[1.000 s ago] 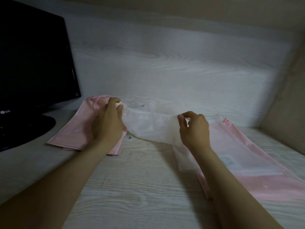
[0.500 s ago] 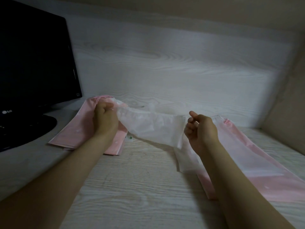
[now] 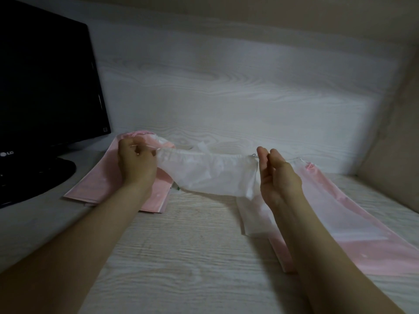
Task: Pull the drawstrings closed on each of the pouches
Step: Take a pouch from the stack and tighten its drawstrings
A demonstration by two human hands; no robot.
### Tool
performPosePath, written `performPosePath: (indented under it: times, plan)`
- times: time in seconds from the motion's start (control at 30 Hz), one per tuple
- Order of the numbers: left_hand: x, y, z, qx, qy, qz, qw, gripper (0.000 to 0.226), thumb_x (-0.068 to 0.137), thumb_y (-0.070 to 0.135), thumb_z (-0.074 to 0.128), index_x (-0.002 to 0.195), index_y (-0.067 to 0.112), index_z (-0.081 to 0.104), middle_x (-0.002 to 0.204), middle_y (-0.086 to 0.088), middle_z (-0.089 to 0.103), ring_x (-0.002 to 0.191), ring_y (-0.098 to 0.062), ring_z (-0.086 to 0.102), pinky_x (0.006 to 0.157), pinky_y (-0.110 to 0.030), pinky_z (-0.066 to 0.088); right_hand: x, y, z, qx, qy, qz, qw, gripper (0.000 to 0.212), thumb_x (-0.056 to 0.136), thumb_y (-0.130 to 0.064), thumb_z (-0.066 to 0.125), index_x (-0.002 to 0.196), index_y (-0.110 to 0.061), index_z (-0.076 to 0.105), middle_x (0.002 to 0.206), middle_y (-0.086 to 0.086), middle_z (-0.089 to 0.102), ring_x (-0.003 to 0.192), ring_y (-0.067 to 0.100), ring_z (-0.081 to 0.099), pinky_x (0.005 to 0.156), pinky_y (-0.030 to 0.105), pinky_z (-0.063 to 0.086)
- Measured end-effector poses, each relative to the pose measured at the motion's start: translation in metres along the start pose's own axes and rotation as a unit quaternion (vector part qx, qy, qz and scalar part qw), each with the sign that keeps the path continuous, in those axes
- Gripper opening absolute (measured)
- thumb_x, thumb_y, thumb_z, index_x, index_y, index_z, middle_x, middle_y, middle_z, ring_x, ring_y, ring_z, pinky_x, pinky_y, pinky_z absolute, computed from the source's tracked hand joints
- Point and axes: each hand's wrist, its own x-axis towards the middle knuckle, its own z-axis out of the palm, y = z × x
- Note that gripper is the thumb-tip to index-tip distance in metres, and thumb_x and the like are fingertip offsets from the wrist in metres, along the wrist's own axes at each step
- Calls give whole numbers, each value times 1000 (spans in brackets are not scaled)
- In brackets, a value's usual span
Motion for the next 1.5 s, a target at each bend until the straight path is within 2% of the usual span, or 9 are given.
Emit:
performPosePath:
  times: [0.17, 0.27, 0.37, 0.5, 0.63, 0.73, 1.07, 1.27, 1.5]
  plan:
    - [3, 5, 2, -209, 29, -128, 969, 41, 84, -6, 50, 124, -10, 56, 114, -29, 73, 86, -32, 80, 68, -35, 64, 1, 9, -6, -25, 80, -2, 997, 35, 95, 18, 54, 128, 10, 60, 111, 23, 68, 91, 34, 78, 83, 33, 64]
    - [3, 6, 1, -369, 54, -226, 900, 46, 109, 8, 23, 145, -12, 45, 134, -33, 61, 99, -38, 76, 97, -40, 61, 2, 9, -15, -123, 141, -55, 981, 27, 98, 6, 54, 119, -4, 69, 99, 8, 70, 88, 21, 74, 86, 31, 59]
    - [4, 12, 1, -315, 107, -238, 913, 39, 110, 14, 19, 121, 7, 56, 98, -14, 58, 64, -22, 59, 50, -23, 53, 13, 6, -17, -184, 201, -180, 945, 25, 95, 4, 57, 102, -10, 76, 101, 8, 77, 77, 19, 73, 78, 29, 62]
    - [1, 9, 7, -78, 23, -23, 996, 38, 93, -2, 30, 115, 10, 59, 101, -8, 64, 70, -16, 55, 59, -26, 47, 20, 5, -19, -539, 84, -330, 771, 35, 94, -3, 53, 112, -17, 80, 110, 2, 79, 106, 21, 72, 104, 30, 52]
    - [-8, 1, 8, 72, -97, 135, 983, 27, 99, -2, 41, 100, 15, 62, 100, 10, 63, 91, -7, 56, 77, -11, 42, 12, 19, -18, -758, -41, -277, 589, 42, 95, -4, 46, 116, -25, 76, 114, 3, 75, 112, 34, 64, 101, 42, 43]
    - [-8, -7, 7, 171, -109, 264, 943, 23, 98, -4, 43, 94, 11, 61, 97, 1, 64, 90, -16, 57, 77, -26, 44, 10, 24, -18, -804, -46, -258, 534, 41, 96, -6, 42, 118, -26, 69, 110, 0, 72, 109, 30, 60, 89, 40, 25]
    - [-15, -5, -1, 411, -142, 407, 803, 29, 80, -12, 52, 95, 11, 60, 101, -10, 55, 91, -33, 53, 77, -37, 28, 6, 23, -12, -761, -79, -314, 563, 41, 102, -53, 46, 81, -23, 66, 83, -9, 67, 90, 26, 60, 87, 39, 30]
    - [-2, -7, -5, 441, -182, 353, 805, 27, 76, -13, 62, 93, 4, 74, 104, -18, 55, 91, -39, 58, 77, -44, 44, 1, 9, 1, -439, -47, -53, 896, 32, 95, -27, 65, 71, -8, 56, 52, 2, 48, 59, 18, 43, 62, 34, 37]
    - [-3, -4, -10, 492, -177, 336, 783, 12, 90, 7, 62, 86, 8, 74, 109, -20, 53, 103, -40, 55, 83, -44, 42, 10, 3, -2, -167, 56, -34, 984, 18, 103, -20, 58, 91, -7, 57, 83, 8, 60, 87, 25, 76, 75, 32, 55]
